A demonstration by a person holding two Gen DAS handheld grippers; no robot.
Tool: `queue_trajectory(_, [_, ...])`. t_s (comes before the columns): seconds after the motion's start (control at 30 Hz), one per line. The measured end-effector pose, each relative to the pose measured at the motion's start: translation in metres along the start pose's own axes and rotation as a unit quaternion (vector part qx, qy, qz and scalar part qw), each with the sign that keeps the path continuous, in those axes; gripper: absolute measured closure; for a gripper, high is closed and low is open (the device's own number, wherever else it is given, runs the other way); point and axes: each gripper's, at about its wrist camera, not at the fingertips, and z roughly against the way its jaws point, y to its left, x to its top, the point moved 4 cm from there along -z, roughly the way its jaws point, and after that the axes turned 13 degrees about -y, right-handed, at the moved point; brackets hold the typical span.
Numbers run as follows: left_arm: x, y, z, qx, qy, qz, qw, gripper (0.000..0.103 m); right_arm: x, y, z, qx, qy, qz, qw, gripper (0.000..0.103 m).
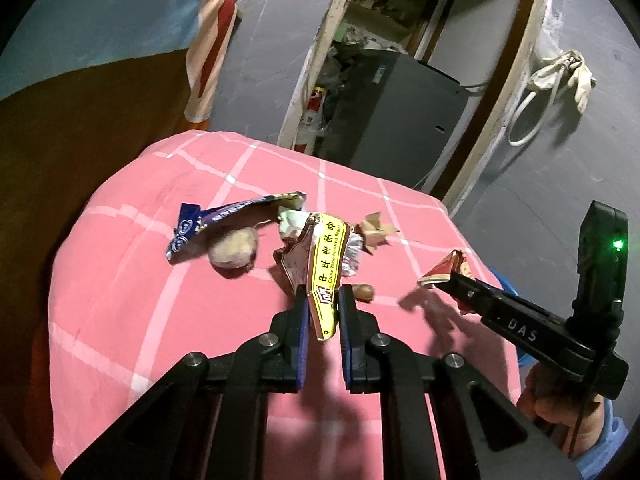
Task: Collect trash
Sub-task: 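Grasp the yellow printed wrapper with the left gripper while the right gripper grasps the red-brown paper wrapper, then carry both wrappers over the blue basin and open both grippers to drop them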
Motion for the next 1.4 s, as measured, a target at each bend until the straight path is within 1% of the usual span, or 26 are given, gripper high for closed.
queue_trajectory(0.17, [0.003,-0.018,0.008,-0.012,-0.019,-0.016,0.9996,0.092,0.007,-0.003,0.026,0.003,-0.042,0.002,0.999,0.086])
queue_trajectory(0.3, [0.011,-0.040,0.012,-0.037,-0.048,-0.025,0.9979,0.092,0.019,-0.007,0.053,-0.001,-0.096,0.007,0.995,0.086])
queue_trajectory(0.4, [0.021,-0.063,0.015,-0.065,-0.076,-0.033,0.9944,0.092,0.031,-0.013,0.076,-0.010,-0.141,0.012,0.990,0.086])
queue_trajectory(0.47, [0.028,-0.080,0.016,-0.082,-0.097,-0.042,0.9910,0.092,0.041,-0.020,0.094,-0.021,-0.176,0.016,0.984,0.086])
queue_trajectory(0.57, [0.037,-0.105,0.017,-0.108,-0.122,-0.056,0.9850,0.092,0.052,-0.029,0.114,-0.037,-0.214,0.019,0.976,0.086])
queue_trajectory(0.7, [0.044,-0.143,0.018,-0.146,-0.155,-0.080,0.9737,0.092,0.065,-0.047,0.144,-0.063,-0.263,0.025,0.962,0.085])
queue_trajectory(0.83, [0.049,-0.178,0.016,-0.183,-0.179,-0.094,0.9621,0.092,0.074,-0.067,0.172,-0.097,-0.303,0.030,0.948,0.085])
queue_trajectory(1.0, [0.047,-0.221,0.010,-0.224,-0.198,-0.108,0.9482,0.092,0.077,-0.093,0.198,-0.137,-0.333,0.039,0.932,0.085])
queue_trajectory(1.1, [0.042,-0.243,0.002,-0.242,-0.199,-0.113,0.9427,0.092,0.075,-0.113,0.209,-0.159,-0.341,0.038,0.926,0.085])
queue_trajectory(1.17, [0.039,-0.256,-0.006,-0.250,-0.194,-0.117,0.9413,0.092,0.073,-0.124,0.213,-0.171,-0.341,0.036,0.924,0.085])
queue_trajectory(1.27, [0.033,-0.271,-0.019,-0.258,-0.181,-0.120,0.9414,0.092,0.068,-0.143,0.214,-0.190,-0.334,0.026,0.923,0.085])
queue_trajectory(1.4, [0.025,-0.286,-0.042,-0.261,-0.148,-0.127,0.9456,0.092,0.058,-0.167,0.210,-0.208,-0.314,0.010,0.926,0.085])
